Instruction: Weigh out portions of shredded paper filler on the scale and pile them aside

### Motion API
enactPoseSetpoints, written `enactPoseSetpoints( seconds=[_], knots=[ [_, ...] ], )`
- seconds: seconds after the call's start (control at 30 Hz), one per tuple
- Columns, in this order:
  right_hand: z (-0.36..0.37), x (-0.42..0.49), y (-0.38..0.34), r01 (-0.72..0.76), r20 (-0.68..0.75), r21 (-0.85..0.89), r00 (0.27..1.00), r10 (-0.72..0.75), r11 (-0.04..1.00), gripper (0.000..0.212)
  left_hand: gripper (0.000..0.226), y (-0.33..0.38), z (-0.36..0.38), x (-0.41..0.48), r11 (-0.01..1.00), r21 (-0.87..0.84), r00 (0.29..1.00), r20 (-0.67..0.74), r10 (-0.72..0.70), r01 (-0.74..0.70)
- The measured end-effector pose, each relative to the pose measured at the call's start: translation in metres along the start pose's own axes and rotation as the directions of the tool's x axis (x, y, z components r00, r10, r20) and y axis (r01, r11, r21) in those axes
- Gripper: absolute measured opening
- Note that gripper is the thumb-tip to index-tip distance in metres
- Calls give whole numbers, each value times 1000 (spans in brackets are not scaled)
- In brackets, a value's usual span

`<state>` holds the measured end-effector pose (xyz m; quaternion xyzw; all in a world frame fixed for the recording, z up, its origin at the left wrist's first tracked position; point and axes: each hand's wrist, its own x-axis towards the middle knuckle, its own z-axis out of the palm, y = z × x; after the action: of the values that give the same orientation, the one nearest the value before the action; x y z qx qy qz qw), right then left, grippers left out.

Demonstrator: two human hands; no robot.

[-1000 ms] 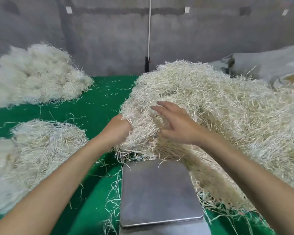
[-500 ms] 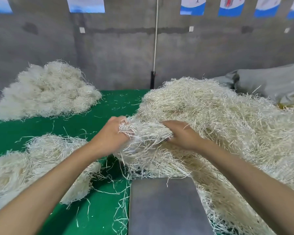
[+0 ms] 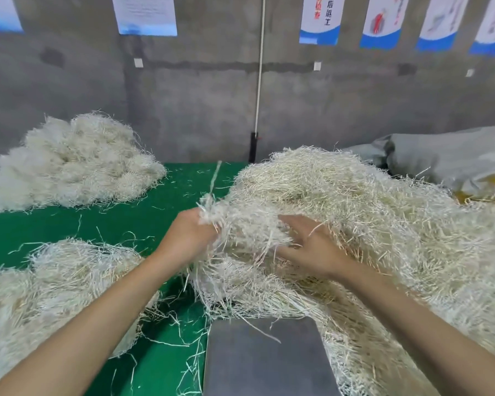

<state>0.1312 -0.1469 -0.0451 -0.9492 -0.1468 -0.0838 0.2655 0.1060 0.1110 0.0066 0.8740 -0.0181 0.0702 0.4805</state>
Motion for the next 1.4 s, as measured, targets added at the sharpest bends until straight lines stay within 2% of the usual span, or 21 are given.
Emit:
enactPoseSetpoints(
  seconds=[0.07,0.17,0.23,0.3,0.37,0.47,0.5,0.53,0.6,0.63,0.67,0.73,0.83,0.93,1.0,1.1,1.17,1.23,1.27,1.33,1.4],
  knots=[
    [8,3,-5,-7,-71,23,997,9,1000,80,36,-2,4,-3,997,40,997,42,59,-61],
    [22,9,-19,-15,-62,91,998,20,996,82,47,1,5,-9,995,-73,996,48,68,-65],
    [28,14,-29,4,-89,155,996,10,988,85,48,0,3,-7,982,-189,1000,12,8,-6],
    [30,21,-38,34,-211,265,977,23,964,83,39,1,-3,-6,947,-300,992,-19,-126,115],
    [29,31,-44,41,-332,378,939,94,925,82,33,3,-7,-10,924,-345,982,-28,-184,163],
    [27,45,-40,-52,-354,570,885,302,820,82,32,4,-2,-29,934,-338,993,1,-122,115],
    [26,48,-37,-75,-348,564,881,319,823,82,26,6,-1,-35,942,-314,992,-1,-126,119],
    [27,48,-33,-83,-365,483,886,287,871,82,23,4,-1,-36,949,-290,992,23,-123,124],
    [29,47,-24,-75,-465,156,874,140,985,78,20,-5,-1,-33,964,-221,988,81,-133,148],
    [29,45,-17,-70,-513,-5,856,57,998,74,19,-4,-3,-31,966,-205,988,49,-149,156],
    [28,43,-9,-91,-521,-85,853,34,992,70,23,-3,-7,-31,968,-206,990,3,-142,140],
    [23,41,7,-142,-469,-92,879,83,986,63,35,-4,-11,-31,971,-219,993,-44,-107,95],
    [21,42,17,-213,-338,-128,928,159,969,60,48,-6,-10,-37,981,-174,995,-20,-95,91],
    [5,49,31,-394,-251,119,876,411,912,56,49,-17,-6,-36,965,-246,995,-33,-99,88],
    [-9,50,49,-452,-245,260,824,511,853,51,44,-18,-12,-41,966,-248,987,-120,-105,72],
    [-19,50,56,-511,-132,246,824,551,823,55,41,-16,-23,-44,959,-264,972,-175,-155,105],
    [-29,51,46,-504,-98,170,846,524,847,56,42,-21,-24,-40,968,-228,962,-223,-155,103],
    [-44,50,25,-441,-46,8,896,441,897,56,43,-18,-20,-36,938,-337,956,-243,-164,75],
    [-49,50,16,-367,21,-62,929,369,928,65,43,-17,-20,-36,917,-397,956,-254,-147,35],
    [-59,44,-9,-212,181,-134,955,234,968,86,43,-12,-17,-27,808,-588,960,-244,-141,-30],
    [-69,35,-33,-78,236,-135,966,108,988,100,53,-6,-18,-18,639,-767,991,-124,-52,-62]
  ],
)
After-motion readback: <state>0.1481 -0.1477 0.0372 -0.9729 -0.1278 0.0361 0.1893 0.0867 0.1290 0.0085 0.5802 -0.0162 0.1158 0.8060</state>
